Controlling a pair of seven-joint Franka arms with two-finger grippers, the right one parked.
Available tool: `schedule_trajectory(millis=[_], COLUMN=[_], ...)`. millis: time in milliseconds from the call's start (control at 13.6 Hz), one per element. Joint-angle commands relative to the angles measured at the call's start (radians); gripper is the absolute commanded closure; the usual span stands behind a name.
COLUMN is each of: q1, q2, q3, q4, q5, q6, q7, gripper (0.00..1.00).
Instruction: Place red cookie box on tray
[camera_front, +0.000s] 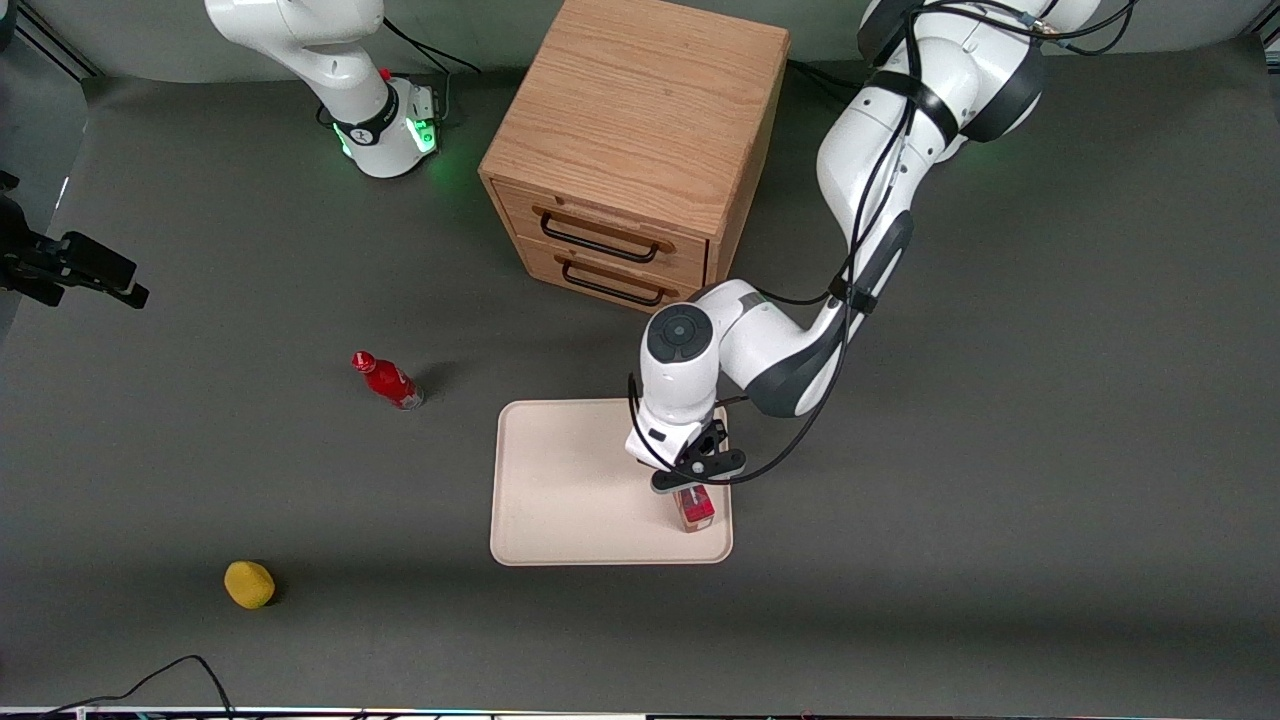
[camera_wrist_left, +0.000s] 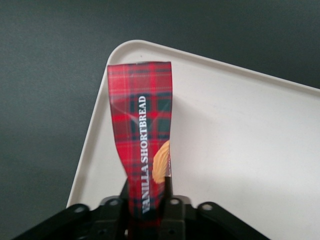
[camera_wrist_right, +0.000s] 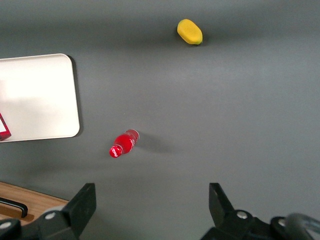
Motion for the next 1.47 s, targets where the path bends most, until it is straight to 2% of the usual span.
schedule_trajectory(millis=[0,74,294,441,662,882,956,1176,1397], q1=[-0.020,-0.019,-0.009,0.000,0.070,0.138,0.168,0.274,0.432], q2=[0.028,0.028,-0.005,-0.039,-0.155,-0.282,-0.339,-0.549,-0.736], q3=[0.013,0.013,0.010,-0.003,-0.020,-0.018,-0.018,-0.018,-0.014], q4=[0.040,0.040,0.040,0.043,0.029,0.017,-0.021,-0.266,-0.483], q5=[0.019,0.019,0.016,0.007,-0.133,-0.256,-0.284,-0.310,-0.355], q6=[0.008,0.008,-0.044,-0.141,-0.228,-0.433,-0.470,-0.475,-0.472], q7=[0.001,0.003,0.027,0.090,0.263,0.479,0.533,0.694,0.877], gripper=[0.30,0.00,0.00,0.00,0.00,0.00,0.00,0.00,0.00])
